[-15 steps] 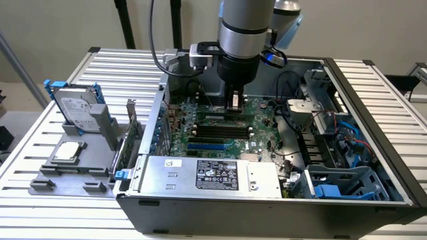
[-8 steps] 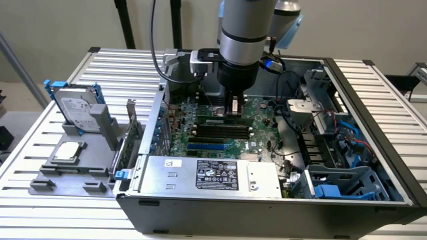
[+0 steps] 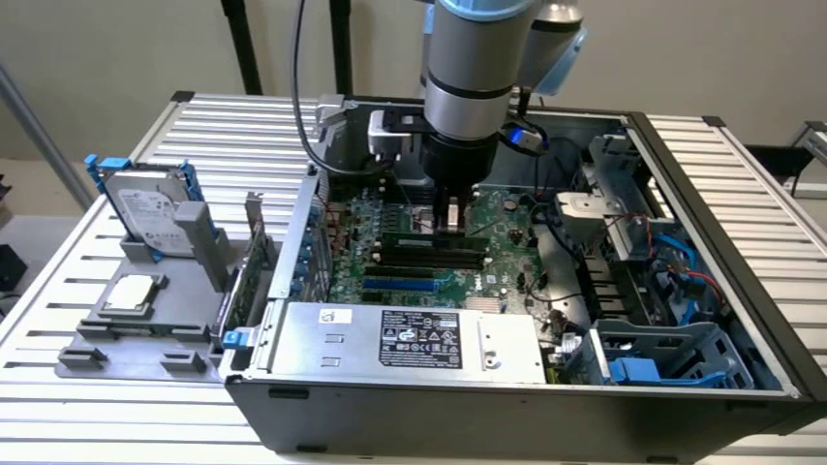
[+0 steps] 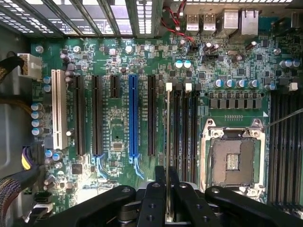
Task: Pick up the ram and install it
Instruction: 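Insert the ram into the slot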
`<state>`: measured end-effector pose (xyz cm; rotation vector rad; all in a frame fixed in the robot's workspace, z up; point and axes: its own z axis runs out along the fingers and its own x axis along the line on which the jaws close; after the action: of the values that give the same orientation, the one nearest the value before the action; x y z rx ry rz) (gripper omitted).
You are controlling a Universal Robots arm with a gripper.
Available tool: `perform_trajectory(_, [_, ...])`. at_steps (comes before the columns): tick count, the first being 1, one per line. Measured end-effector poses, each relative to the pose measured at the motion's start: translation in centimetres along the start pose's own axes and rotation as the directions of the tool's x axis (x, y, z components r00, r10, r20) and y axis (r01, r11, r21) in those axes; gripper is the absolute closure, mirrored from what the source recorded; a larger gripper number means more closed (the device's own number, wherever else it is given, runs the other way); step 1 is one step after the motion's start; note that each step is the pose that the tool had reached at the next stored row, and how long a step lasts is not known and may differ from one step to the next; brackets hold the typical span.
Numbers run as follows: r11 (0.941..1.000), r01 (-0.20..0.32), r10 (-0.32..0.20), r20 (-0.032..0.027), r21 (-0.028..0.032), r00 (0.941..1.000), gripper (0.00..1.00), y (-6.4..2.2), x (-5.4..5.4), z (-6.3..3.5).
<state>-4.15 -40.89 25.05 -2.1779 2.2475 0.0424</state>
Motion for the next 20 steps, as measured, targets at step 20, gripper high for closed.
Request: perform_trajectory(20, [1.0000,-0.003,0.003,0.0005,0.0080,1.0000,0.86,0.08,-0.4,1.95])
